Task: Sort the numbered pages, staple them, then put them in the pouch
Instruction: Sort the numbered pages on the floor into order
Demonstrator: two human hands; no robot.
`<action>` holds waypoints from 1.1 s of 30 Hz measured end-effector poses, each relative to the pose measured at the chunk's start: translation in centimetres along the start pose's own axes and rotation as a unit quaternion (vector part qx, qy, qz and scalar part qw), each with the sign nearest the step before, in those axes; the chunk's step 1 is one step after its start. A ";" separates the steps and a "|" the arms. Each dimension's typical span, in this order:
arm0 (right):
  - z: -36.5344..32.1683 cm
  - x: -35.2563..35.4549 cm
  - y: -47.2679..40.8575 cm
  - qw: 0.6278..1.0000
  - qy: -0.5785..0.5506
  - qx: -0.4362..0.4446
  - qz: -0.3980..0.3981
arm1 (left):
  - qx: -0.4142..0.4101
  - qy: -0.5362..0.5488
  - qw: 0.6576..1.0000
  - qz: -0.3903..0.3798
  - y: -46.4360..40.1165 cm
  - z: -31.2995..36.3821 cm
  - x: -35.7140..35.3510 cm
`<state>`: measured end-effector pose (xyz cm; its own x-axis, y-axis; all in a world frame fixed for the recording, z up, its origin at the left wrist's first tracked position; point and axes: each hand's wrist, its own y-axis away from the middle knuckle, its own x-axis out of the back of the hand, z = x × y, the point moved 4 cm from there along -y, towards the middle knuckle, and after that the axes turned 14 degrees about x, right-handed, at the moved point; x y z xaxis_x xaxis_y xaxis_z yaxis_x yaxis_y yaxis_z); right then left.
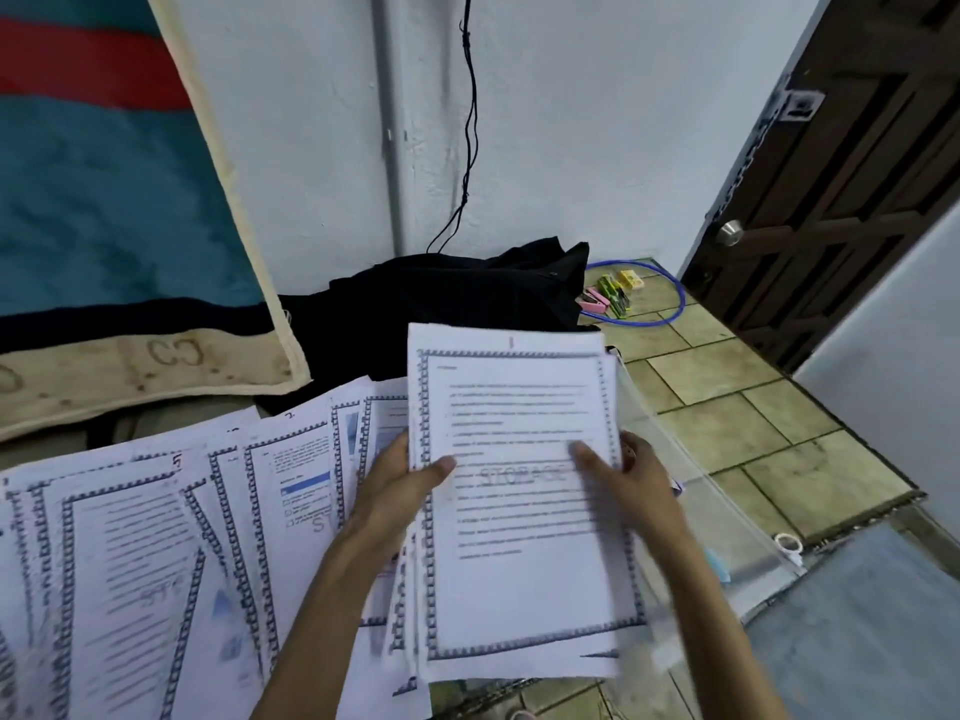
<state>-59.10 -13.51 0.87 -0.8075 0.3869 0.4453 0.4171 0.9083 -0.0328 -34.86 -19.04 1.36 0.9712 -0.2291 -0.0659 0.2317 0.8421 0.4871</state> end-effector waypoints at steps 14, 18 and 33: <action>6.2 6.6 -0.6 0.985 -0.164 -0.045 -0.008 | 0.073 -0.419 0.845 0.325 -2.8 -2.4 2.9; 5.7 5.3 -0.9 0.985 -0.163 -0.056 -0.024 | 0.134 -0.391 0.843 0.344 -3.0 -2.3 5.0; 4.3 0.3 -1.4 0.971 -0.209 -0.031 -0.115 | 0.049 -0.142 0.918 0.366 -2.4 -3.0 9.5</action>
<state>-61.74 -13.98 -2.76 -0.9754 0.2182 0.0324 0.2202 0.9718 0.0838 -26.03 -21.75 -3.05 0.8075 0.2513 0.5336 -0.4973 0.7766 0.3867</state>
